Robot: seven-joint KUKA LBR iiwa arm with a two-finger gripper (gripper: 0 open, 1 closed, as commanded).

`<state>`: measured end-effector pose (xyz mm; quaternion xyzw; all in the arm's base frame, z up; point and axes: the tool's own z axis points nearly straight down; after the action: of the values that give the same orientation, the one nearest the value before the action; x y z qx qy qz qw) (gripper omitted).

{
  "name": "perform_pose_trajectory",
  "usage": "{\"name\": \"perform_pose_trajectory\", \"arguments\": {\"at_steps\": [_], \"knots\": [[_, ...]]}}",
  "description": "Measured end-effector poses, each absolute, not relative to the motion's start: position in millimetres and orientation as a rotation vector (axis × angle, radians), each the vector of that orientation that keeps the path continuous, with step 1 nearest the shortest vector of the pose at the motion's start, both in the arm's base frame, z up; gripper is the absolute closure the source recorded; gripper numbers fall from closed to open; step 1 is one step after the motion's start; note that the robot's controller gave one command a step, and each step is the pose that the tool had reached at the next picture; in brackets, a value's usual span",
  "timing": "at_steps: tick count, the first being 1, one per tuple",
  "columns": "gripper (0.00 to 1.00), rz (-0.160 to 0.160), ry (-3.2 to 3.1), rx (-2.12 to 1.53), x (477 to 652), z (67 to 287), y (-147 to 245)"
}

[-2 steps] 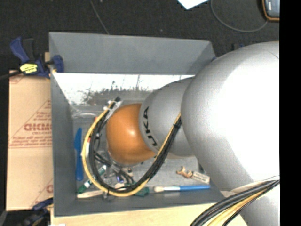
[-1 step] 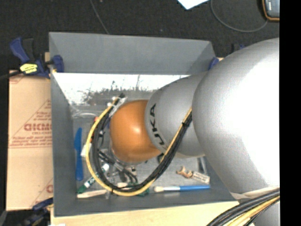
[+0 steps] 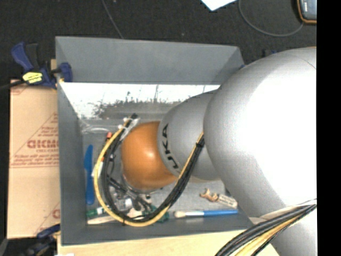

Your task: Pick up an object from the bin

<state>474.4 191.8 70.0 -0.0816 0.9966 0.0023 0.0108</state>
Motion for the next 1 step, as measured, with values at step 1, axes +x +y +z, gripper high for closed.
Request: {"name": "perform_pose_trajectory", "arguments": {"at_steps": [1], "knots": [[1.0, 0.007, 3.11, -0.254, 474.4, 70.0, 191.8]]}}
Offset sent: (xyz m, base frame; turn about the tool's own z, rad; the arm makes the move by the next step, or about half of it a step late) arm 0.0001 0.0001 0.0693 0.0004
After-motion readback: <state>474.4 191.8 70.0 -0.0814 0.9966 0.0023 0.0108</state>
